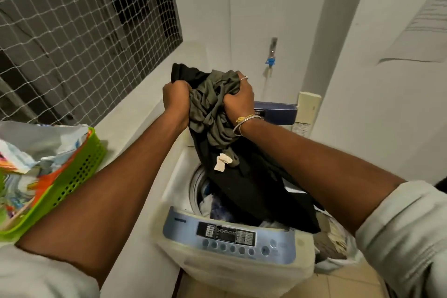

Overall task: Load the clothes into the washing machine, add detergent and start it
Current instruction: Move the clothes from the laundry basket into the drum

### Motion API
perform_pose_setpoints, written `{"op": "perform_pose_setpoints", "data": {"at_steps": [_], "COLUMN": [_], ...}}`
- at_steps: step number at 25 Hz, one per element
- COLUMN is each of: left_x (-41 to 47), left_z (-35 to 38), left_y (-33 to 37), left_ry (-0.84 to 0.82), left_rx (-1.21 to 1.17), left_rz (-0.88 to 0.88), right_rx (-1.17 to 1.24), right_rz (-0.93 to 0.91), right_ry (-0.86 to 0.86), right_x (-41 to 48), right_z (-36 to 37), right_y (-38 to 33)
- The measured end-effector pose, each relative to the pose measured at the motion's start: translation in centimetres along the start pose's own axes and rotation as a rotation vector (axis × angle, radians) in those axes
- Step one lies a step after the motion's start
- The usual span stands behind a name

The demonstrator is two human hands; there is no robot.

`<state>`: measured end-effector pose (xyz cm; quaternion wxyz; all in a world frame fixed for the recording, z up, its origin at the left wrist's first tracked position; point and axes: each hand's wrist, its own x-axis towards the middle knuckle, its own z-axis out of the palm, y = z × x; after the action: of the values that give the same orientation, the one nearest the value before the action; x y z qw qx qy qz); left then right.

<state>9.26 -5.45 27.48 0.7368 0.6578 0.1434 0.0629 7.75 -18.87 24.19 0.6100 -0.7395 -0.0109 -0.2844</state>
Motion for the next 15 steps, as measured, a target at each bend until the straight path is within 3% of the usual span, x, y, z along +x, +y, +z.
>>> {"op": "perform_pose_setpoints", "data": {"at_steps": [6,15], "left_x": [5.2,7.3], "left_z": [-2.6,-1.2], "left_y": [-6.2,-18.6], "left_ry": [-0.068,-0.239], "left_rx": [0.175,0.436], "left_rz": [-0.040,-0.245], "right_rx": [-0.039,-0.344], "right_rz": [0.152,0.353], "right_ry": [0.009,-0.082], "right_x": [-1.4,-5.9], "right_z": [4.6,-1.6], "right_y": [7.1,18.1]}}
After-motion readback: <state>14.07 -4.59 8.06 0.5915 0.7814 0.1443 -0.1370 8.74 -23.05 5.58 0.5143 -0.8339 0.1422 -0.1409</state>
